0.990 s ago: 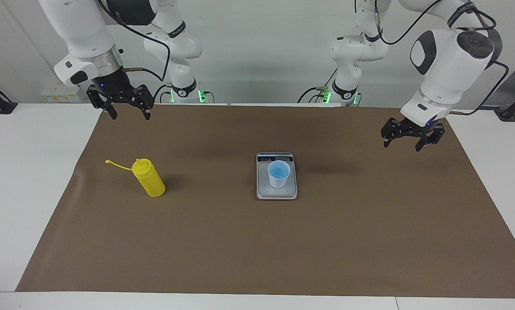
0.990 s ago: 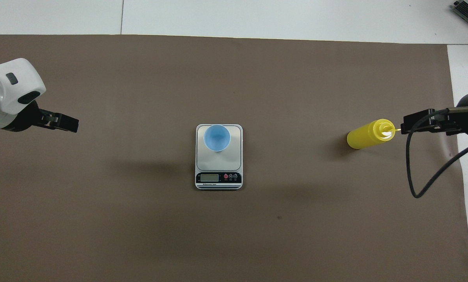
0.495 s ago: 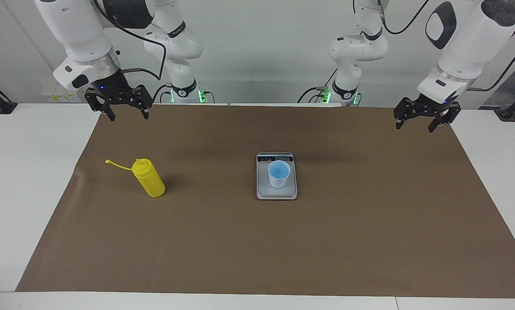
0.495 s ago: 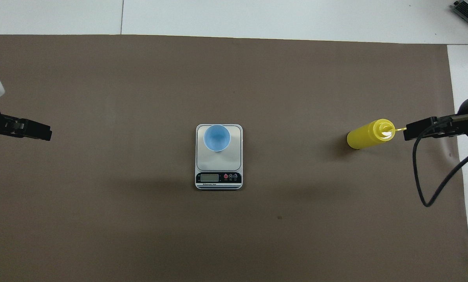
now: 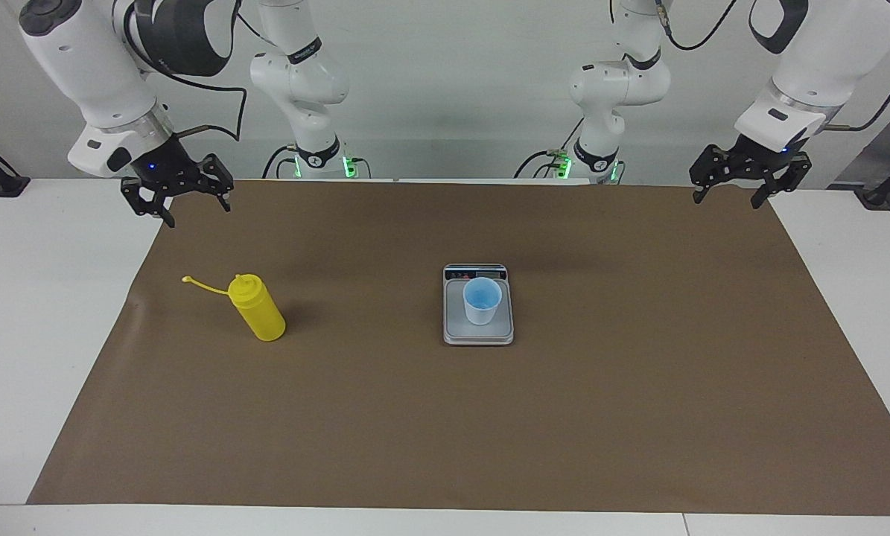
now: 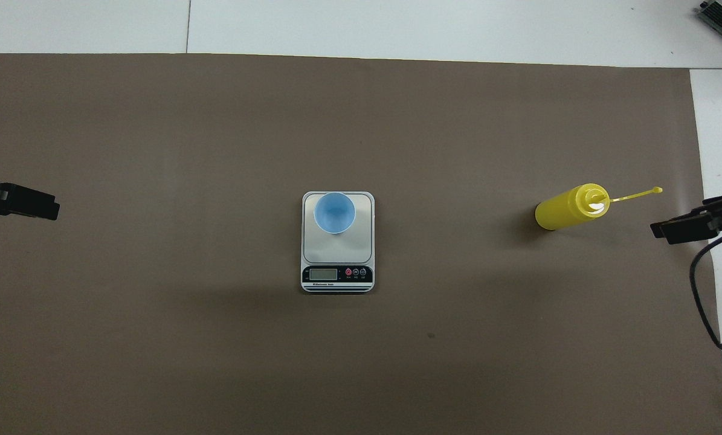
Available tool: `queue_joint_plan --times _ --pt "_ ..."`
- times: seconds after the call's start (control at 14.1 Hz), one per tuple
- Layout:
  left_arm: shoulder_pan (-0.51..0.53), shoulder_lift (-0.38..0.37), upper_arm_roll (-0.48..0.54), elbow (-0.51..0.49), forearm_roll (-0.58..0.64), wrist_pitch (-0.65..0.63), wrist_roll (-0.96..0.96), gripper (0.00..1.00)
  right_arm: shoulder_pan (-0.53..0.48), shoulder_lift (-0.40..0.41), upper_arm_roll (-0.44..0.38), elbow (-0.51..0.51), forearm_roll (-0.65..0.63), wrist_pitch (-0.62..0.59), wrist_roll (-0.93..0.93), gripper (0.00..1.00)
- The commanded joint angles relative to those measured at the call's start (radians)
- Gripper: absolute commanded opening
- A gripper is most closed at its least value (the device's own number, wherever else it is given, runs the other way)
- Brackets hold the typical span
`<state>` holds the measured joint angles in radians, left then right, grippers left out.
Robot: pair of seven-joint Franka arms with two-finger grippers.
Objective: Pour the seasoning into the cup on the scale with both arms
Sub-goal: 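Move the right gripper back and around to the yellow bottle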
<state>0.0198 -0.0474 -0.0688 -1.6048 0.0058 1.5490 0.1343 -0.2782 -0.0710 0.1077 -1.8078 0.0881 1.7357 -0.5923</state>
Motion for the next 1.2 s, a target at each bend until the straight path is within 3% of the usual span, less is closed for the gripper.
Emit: queue_joint_plan --times 0.0,0.28,0.49,0.78,1.13 --pt "0.028 -0.009 -0.008 0.016 -0.029 -0.014 0.005 1.00 -0.062 -0.033 0.004 -0.100 0.041 0.050 -0.118 1.00" --pt "0.023 -0.025 -0.012 0.002 -0.027 -0.009 0.013 1.00 -0.169 -0.009 0.001 -0.214 0.214 0.192 -0.465 1.00" --pt "-0.039 -0.028 0.033 -0.007 -0.026 -0.010 0.014 1.00 -0.242 0.086 0.001 -0.226 0.343 0.240 -0.740 1.00" --pt "-0.051 -0.031 0.055 -0.015 -0.026 -0.003 0.014 1.00 -0.265 0.131 0.001 -0.306 0.559 0.301 -0.993 1.00" --pt "-0.046 -0.043 0.055 -0.038 -0.027 0.016 0.007 1.00 -0.259 0.201 0.003 -0.324 0.746 0.308 -1.176 1.00"
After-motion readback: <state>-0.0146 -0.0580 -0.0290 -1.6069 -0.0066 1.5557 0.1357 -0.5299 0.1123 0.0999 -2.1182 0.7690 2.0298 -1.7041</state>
